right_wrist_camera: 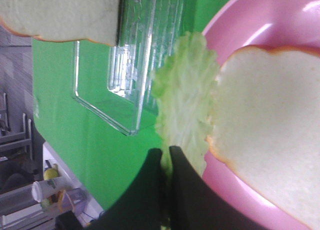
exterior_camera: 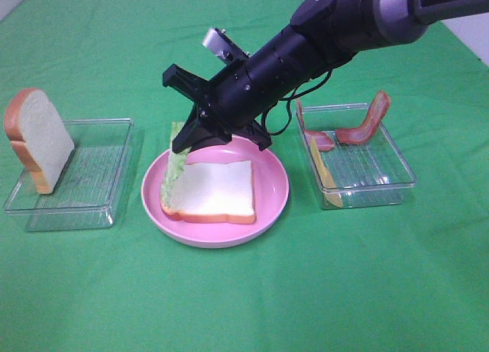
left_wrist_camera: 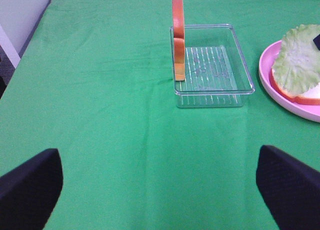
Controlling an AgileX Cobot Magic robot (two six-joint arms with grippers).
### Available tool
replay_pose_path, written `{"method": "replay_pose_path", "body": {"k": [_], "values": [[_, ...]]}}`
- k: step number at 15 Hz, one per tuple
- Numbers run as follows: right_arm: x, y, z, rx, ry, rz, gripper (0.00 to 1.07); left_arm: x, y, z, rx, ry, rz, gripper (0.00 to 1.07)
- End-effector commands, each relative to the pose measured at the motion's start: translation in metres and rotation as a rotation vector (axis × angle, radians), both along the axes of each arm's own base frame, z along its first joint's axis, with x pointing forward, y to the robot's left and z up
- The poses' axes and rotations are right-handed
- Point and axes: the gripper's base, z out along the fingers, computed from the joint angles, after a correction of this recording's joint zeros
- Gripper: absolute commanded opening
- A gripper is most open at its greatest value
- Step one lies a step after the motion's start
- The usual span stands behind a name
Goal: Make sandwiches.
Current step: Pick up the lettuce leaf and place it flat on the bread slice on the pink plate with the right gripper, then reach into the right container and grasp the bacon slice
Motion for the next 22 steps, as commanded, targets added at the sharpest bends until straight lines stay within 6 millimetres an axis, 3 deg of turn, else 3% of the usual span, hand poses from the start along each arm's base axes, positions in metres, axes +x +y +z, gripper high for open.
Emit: {"method": "replay_pose_path", "body": {"k": [1, 7, 11, 13, 15, 16, 17, 22], "values": [[0.002, -0.006, -0.005, -0.069, -0.027, 0.029, 0.00, -0.001, 0.000, 0.000, 0.002, -0.026, -0.001, 0.99], [0.004, -0.016, -0.008, -0.195, -0.077, 0.043, 0.02, -0.001, 0.000, 0.000, 0.002, -0.026, -0.001, 0.99], [0.004, -0.019, 0.001, -0.217, -0.124, 0.059, 0.20, -0.001, 0.000, 0.000, 0.003, -0.026, 0.000, 0.99], [0.003, -0.019, 0.001, -0.217, -0.117, 0.065, 0.38, -0.001, 0.000, 0.000, 0.003, -0.026, 0.000, 0.99], [0.001, -0.019, 0.004, -0.218, -0.108, 0.077, 0.69, -0.001, 0.000, 0.000, 0.003, -0.026, 0.000, 0.99], [0.000, -0.021, 0.009, -0.226, -0.117, 0.094, 0.87, -0.001, 0.000, 0.000, 0.004, -0.026, 0.000, 0.99], [-0.001, -0.022, 0.018, -0.238, -0.138, 0.120, 0.97, -0.001, 0.001, 0.000, 0.005, -0.026, 0.001, 0.99], [-0.008, -0.029, 0.093, -0.281, -0.159, 0.179, 1.00, -0.001, 0.001, 0.000, 0.006, -0.025, 0.002, 0.99]]}}
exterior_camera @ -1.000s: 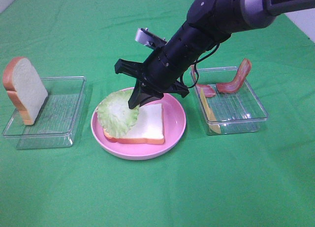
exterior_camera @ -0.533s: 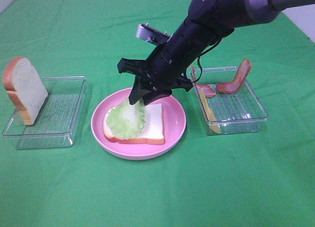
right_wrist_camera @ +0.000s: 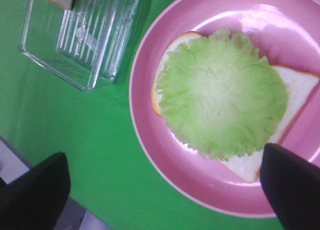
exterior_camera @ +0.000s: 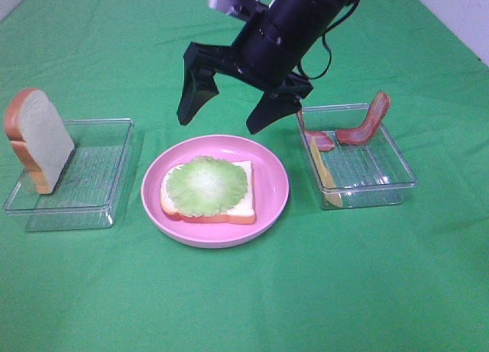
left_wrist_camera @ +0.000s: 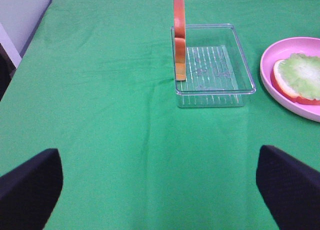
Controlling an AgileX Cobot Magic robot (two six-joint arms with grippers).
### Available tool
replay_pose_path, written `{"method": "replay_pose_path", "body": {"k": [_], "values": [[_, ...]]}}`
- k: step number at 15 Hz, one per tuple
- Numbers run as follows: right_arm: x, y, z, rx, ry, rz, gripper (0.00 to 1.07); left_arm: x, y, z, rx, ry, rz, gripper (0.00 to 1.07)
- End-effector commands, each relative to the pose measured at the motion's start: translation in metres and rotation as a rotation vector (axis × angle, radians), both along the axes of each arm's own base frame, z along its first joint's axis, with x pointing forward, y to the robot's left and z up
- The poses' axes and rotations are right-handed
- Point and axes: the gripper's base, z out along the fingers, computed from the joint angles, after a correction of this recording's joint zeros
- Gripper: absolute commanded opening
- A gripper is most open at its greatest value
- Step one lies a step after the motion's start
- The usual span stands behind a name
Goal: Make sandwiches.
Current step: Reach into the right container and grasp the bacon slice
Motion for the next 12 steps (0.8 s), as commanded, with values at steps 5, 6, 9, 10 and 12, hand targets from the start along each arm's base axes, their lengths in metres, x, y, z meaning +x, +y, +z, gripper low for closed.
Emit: {"method": "replay_pose_path", "body": {"k": [5, 6, 9, 10, 12], "values": [[0.025, -0.070, 0.087, -0.266, -0.105, -0.114, 0.99, -0.001, 0.000, 0.000, 0.002, -0.026, -0.001, 0.99], [0.034, -0.088, 0.089, -0.266, -0.113, -0.156, 0.99, -0.001, 0.000, 0.000, 0.002, -0.026, -0.001, 0.99], [0.062, -0.143, 0.075, -0.279, -0.100, -0.290, 0.99, -0.001, 0.000, 0.000, 0.002, -0.026, -0.001, 0.99], [0.071, -0.154, 0.066, -0.284, -0.099, -0.309, 0.99, -0.001, 0.000, 0.000, 0.002, -0.026, -0.001, 0.99], [0.085, -0.171, 0.046, -0.296, -0.089, -0.349, 0.99, -0.001, 0.000, 0.000, 0.003, -0.026, -0.001, 0.99]]}}
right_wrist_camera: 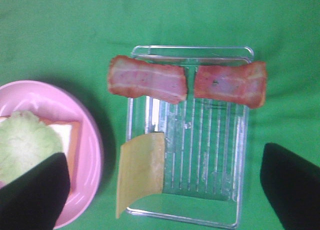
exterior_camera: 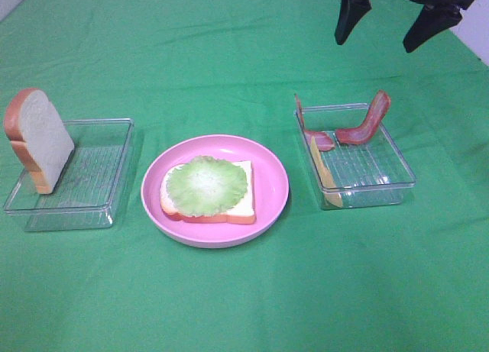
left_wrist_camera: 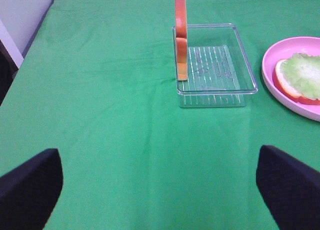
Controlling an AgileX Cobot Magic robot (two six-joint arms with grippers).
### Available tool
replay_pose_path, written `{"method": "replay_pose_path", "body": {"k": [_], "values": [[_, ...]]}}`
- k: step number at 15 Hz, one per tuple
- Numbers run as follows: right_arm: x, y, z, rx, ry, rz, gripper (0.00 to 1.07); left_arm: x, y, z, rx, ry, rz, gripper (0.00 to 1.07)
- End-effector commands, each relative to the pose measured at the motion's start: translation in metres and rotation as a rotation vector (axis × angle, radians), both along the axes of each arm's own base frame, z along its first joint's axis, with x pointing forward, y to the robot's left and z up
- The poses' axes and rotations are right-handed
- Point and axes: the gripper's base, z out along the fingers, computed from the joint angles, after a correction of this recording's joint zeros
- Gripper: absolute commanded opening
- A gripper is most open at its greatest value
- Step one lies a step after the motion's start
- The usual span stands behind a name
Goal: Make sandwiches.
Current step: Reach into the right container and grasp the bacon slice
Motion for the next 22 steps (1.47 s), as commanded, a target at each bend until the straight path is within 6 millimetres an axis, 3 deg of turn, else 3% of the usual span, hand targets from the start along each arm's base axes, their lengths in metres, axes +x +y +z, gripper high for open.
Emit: {"method": "replay_pose_path", "body": {"k": [1, 6, 11, 15, 18, 22], "values": [[0.015, -0.019, -0.029, -0.048, 0.042, -0.008, 0.99, -0.001, 0.000, 0.000, -0.002, -0.026, -0.005, 0.99], [0.037, -0.023, -0.062, -0.110, -0.031, -0.010, 0.99, -0.001, 0.000, 0.000, -0.002, -0.026, -0.005, 0.99], [0.045, -0.025, -0.094, -0.141, 0.008, -0.004, 0.99, -0.001, 0.000, 0.000, -0.002, -0.026, -0.005, 0.99], [0.046, -0.024, -0.104, -0.141, 0.035, -0.003, 0.97, -0.001, 0.000, 0.000, -0.002, -0.026, -0.005, 0.99], [0.045, -0.024, -0.105, -0.136, 0.049, -0.003, 0.90, -0.001, 0.000, 0.000, -0.002, -0.026, -0.005, 0.99], [0.044, -0.023, -0.105, -0.128, 0.061, -0.008, 0.70, -0.001, 0.000, 0.000, -0.002, -0.026, -0.005, 0.99]]}}
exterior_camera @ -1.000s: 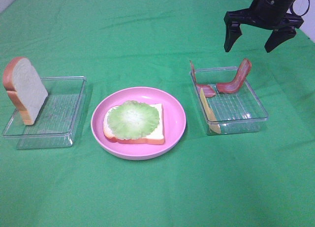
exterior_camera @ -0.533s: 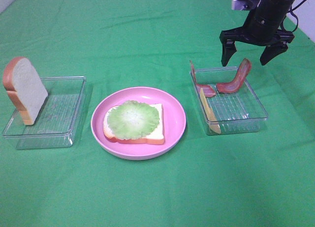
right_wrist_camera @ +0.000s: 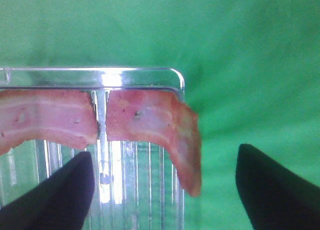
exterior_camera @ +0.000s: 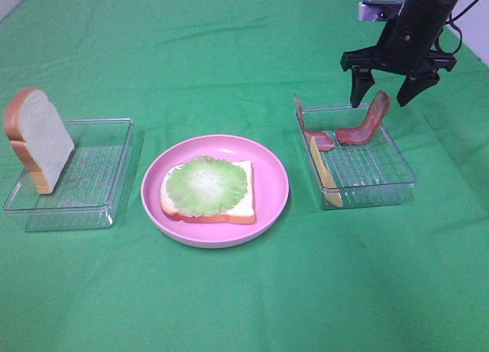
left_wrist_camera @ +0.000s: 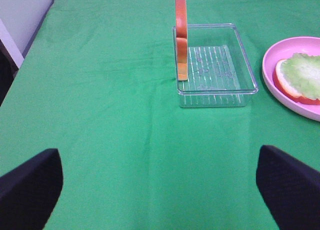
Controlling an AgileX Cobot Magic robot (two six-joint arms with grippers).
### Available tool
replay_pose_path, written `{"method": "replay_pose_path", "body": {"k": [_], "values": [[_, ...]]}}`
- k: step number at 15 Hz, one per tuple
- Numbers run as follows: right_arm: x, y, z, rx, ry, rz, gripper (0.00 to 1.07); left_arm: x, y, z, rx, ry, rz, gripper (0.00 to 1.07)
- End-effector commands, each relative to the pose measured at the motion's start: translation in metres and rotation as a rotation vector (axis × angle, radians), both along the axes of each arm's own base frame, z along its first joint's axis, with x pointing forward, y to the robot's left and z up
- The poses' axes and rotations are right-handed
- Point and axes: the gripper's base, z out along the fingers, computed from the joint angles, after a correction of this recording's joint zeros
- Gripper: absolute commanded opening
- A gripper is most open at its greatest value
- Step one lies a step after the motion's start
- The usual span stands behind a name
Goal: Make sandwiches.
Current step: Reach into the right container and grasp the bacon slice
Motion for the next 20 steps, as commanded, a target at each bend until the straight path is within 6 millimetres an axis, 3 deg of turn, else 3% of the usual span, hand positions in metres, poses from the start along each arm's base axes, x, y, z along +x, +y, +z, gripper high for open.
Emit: {"method": "replay_pose_path", "body": {"k": [1, 5, 9, 14, 20], "values": [[0.001, -0.001, 0.000, 0.017, 0.004, -0.004, 0.69, -0.001, 0.000, 0.000, -0.002, -0.025, -0.005, 0.99], [0.001, 0.000, -0.013, 0.016, 0.045, -0.003, 0.68, -0.001, 0.000, 0.000, -0.002, -0.025, -0.005, 0.99], [0.001, 0.000, -0.013, 0.016, 0.043, -0.004, 0.68, -0.001, 0.000, 0.000, -0.002, -0.025, -0.005, 0.99], [0.003, 0.000, -0.013, 0.017, 0.021, -0.004, 0.44, -0.001, 0.000, 0.000, -0.002, -0.025, -0.005, 0.99], [0.002, 0.000, -0.013, 0.015, 0.024, -0.003, 0.42, -0.001, 0.000, 0.000, -0.002, -0.025, -0.005, 0.99]]}}
